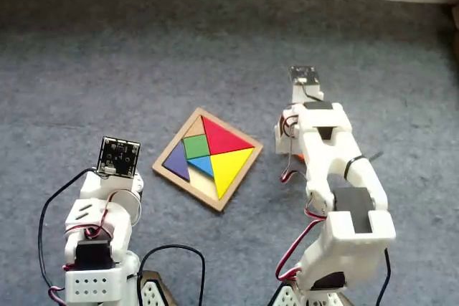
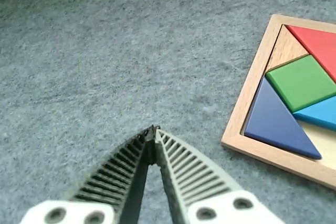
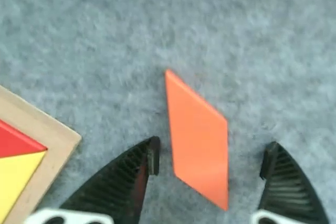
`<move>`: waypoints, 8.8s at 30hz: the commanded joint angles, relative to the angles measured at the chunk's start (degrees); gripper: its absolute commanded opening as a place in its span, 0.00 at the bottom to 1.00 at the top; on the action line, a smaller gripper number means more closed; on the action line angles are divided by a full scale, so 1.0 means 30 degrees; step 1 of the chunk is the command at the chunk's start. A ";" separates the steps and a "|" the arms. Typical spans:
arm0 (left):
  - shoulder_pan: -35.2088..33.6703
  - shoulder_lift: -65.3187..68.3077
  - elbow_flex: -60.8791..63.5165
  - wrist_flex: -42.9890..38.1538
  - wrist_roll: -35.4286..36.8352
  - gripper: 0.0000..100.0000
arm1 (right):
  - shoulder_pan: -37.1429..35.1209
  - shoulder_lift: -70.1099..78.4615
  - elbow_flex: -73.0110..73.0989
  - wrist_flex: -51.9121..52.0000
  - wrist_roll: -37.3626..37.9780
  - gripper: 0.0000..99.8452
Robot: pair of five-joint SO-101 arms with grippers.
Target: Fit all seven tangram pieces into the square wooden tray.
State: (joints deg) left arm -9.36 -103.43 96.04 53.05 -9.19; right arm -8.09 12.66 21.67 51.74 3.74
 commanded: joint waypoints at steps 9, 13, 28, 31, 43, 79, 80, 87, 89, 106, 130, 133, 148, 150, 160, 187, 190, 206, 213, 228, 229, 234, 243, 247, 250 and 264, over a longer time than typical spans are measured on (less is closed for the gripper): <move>-0.0190 -0.0073 0.0366 0.0147 -0.0205 0.01 | 0.0132 -0.0015 -0.0982 -0.0278 0.0000 0.08; -0.0190 -0.0073 0.0366 0.0147 -0.0205 0.01 | 0.0132 -0.0103 -0.0982 -0.0161 0.0000 0.04; -0.0190 -0.0073 0.0366 0.0147 -0.0205 0.01 | -0.0982 -0.9128 0.3443 -0.0161 0.0000 0.02; -0.0190 -0.0073 0.0366 0.0147 -0.0205 0.01 | -0.2183 -1.1238 0.5026 -0.0161 0.0000 0.02; -0.0220 -0.0044 0.0366 0.0147 -0.0205 0.01 | -0.7956 -1.7304 0.8747 -0.0249 -0.0147 0.02; -0.0220 -0.0015 0.0366 0.0147 -0.0205 0.01 | -1.2440 -1.2440 0.8103 -0.1773 -0.1700 0.15; -0.0220 -0.0015 0.0366 0.0147 -0.0205 0.01 | -1.2440 -1.2381 0.8073 -0.1773 -0.1700 0.15; -0.0190 -0.0015 0.0366 0.0147 -0.0205 0.01 | -1.2498 -1.2176 0.7399 -0.1890 -0.1700 0.23; -0.0190 -0.0015 0.0366 0.0147 -0.0205 0.01 | -1.2498 -1.1678 0.6872 -0.1890 -0.1758 0.25; -0.0132 -0.0132 0.0366 0.0645 -0.0234 0.01 | -1.2498 -0.7780 0.5465 -0.1890 -0.1758 0.25; -0.0132 -0.0132 0.0366 0.0674 -0.0234 0.01 | -1.2440 -0.9451 0.5612 -0.1890 0.1553 0.02; -0.0132 -0.0132 0.0366 0.0674 -0.0234 0.01 | -1.2469 -0.8630 0.5582 -0.1919 0.1729 0.02; -0.0132 -0.0132 0.0366 0.0674 -0.0234 0.01 | -1.2469 -0.7077 0.5641 -0.2037 0.1641 0.12; -0.0132 -0.0132 0.0366 0.0674 -0.0234 0.01 | -1.2850 -0.7077 0.5641 -0.1714 0.1612 0.13; -0.0132 -0.0132 0.0366 0.0674 -0.0234 0.01 | -1.4051 -0.7106 0.5758 -0.1626 0.1582 0.13; -0.0659 -0.0132 0.0220 0.0674 -0.0205 0.01 | -1.3641 -0.9040 0.5817 0.0249 0.0059 0.05; 0.0103 -0.0132 0.0308 0.0674 -0.0205 0.01 | -1.3524 -1.0447 0.5963 0.0630 -0.0674 0.01; 0.0542 -0.0132 0.0366 0.0674 -0.0176 0.01 | -0.8894 -2.3927 1.3289 0.0659 -0.0586 0.01; 0.0542 -0.0132 0.0366 0.0674 -0.0176 0.01 | -0.6110 -3.0872 1.7304 0.0659 -0.0527 0.01; 0.0542 -0.0132 0.0366 0.0674 -0.0176 0.01 | -0.4352 -3.9253 2.3868 0.0630 0.0645 0.01; 0.0542 -0.0132 0.0366 0.0674 -0.0176 0.01 | -0.4352 -3.9136 2.4015 0.0571 0.0645 0.01; 0.0542 -0.0132 0.0366 0.0674 -0.0176 0.01 | -0.4352 -3.9282 2.4454 0.0601 0.0645 0.01; 0.0542 -0.0103 0.0366 0.0674 -0.0176 0.01 | -0.4322 -3.9282 2.7619 0.1597 0.0645 0.01; 0.0513 -0.0015 0.0366 0.0703 -0.0176 0.01 | -0.4352 -3.9282 2.7619 0.3385 0.0645 0.01; 0.0425 0.0015 0.0366 0.0879 -0.0176 0.01 | -0.4352 -3.9282 2.7619 0.5817 0.0733 0.01; 0.0396 -0.0103 0.0366 0.7502 -0.0176 0.01 | -0.4381 -3.9282 2.7619 0.6637 0.0733 0.01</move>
State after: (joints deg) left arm -8.57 -103.52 96.04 73.19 -9.54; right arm -21.71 -104.26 95.69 71.25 5.23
